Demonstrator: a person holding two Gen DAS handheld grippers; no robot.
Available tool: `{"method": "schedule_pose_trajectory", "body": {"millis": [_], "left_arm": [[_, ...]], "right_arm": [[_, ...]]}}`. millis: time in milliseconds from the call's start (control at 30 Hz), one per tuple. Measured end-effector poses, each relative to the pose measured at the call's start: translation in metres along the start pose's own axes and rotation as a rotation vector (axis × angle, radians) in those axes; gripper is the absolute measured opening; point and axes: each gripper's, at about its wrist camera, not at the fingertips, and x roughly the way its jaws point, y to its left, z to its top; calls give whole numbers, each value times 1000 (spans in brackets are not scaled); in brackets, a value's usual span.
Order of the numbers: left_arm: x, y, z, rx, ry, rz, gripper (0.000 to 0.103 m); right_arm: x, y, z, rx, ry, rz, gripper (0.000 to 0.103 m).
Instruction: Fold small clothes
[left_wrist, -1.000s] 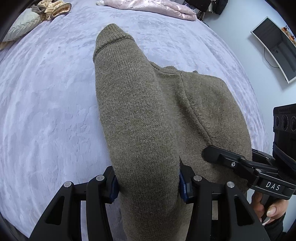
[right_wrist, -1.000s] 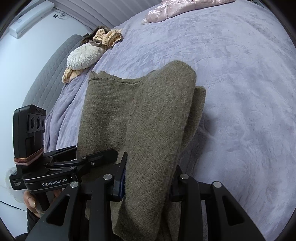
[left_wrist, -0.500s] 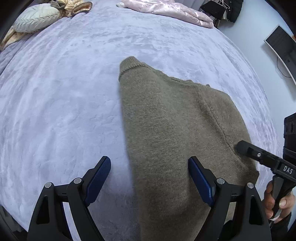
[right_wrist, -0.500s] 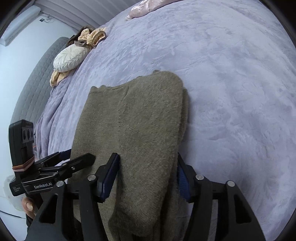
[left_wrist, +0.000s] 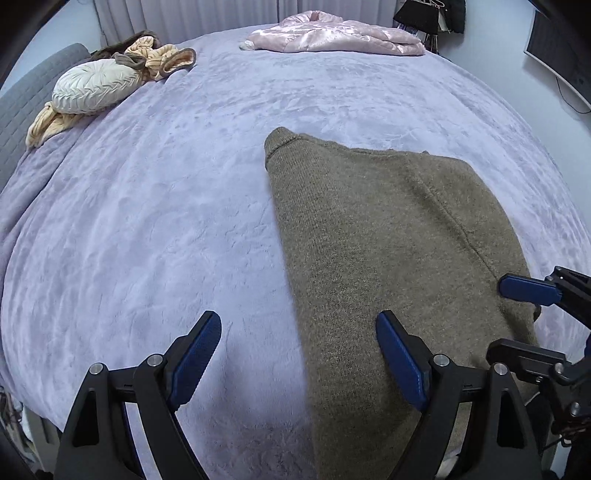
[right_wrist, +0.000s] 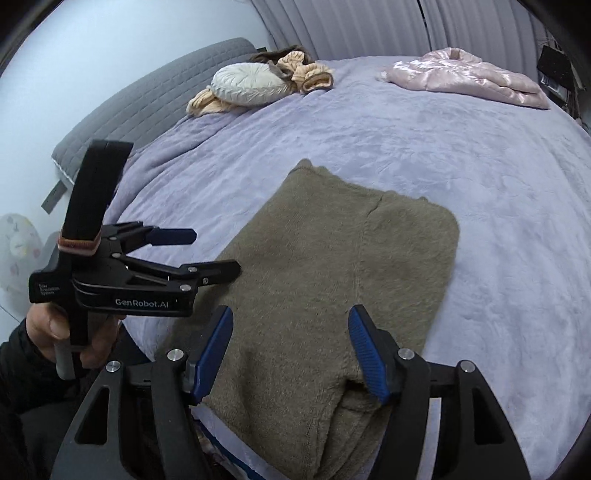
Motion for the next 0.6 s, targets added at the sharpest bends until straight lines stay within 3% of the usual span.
{"method": "schedule_pose_trajectory", "body": {"millis": [100, 300, 467, 600], "left_arm": [[5, -1, -4, -4, -21, 38, 103], [-3, -4, -7, -9, -44, 37, 103], [-7, -7, -6, -1, -44, 56, 103], [-1, -7, -6, -20, -17, 50, 103]], "right_arm": [[15, -12, -11, 32, 16, 5, 68], [10, -15, -12, 27, -3, 23, 69], [3, -17, 20, -25, -46, -20, 76], [44, -40, 42, 11, 71, -13, 78]]}}
